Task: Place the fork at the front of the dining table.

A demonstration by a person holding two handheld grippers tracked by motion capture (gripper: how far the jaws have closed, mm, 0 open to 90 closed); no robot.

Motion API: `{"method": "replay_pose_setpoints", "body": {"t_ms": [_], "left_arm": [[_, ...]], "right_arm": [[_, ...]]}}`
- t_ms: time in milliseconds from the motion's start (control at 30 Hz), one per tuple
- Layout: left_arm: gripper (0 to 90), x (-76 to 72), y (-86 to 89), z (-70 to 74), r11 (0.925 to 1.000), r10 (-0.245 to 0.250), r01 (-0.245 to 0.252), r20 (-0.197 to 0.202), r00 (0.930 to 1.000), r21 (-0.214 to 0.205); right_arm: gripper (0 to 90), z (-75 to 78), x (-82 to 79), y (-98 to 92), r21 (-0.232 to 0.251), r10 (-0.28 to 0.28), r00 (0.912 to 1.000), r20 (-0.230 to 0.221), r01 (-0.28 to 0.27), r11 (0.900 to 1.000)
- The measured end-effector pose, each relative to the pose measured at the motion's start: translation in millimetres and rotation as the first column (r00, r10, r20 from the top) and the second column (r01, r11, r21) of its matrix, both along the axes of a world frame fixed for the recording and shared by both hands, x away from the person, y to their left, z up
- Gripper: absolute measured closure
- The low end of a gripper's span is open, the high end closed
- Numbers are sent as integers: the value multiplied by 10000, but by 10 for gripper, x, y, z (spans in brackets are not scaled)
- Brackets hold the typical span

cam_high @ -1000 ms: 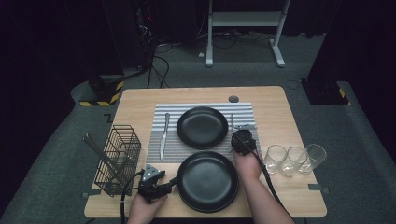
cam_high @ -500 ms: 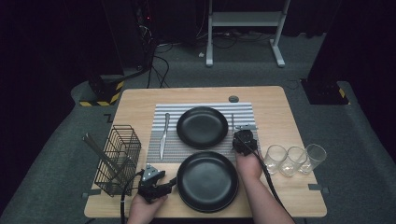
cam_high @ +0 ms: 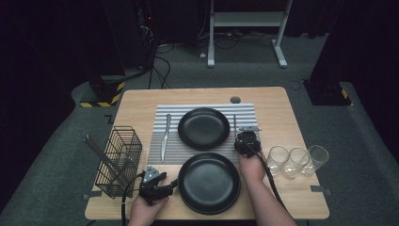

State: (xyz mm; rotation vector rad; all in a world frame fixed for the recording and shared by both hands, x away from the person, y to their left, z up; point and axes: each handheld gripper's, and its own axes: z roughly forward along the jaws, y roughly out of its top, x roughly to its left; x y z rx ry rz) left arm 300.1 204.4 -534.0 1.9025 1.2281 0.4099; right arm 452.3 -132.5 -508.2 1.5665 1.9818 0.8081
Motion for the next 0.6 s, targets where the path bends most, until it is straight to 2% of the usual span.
{"method": "replay_pose_setpoints", "body": {"t_ms": [367,600], "left_arm": [[393,0,0,0,10000,0,0,-2,10000,-1],[394,1,1,0,10000,-8,8,4,10000,-2]], "right_arm": [[697,-2,-10,-4,-99,112,9999,-6,-112,9999],[672,-52,-7,-18,27,70,9997,-247,-70,10000]]}}
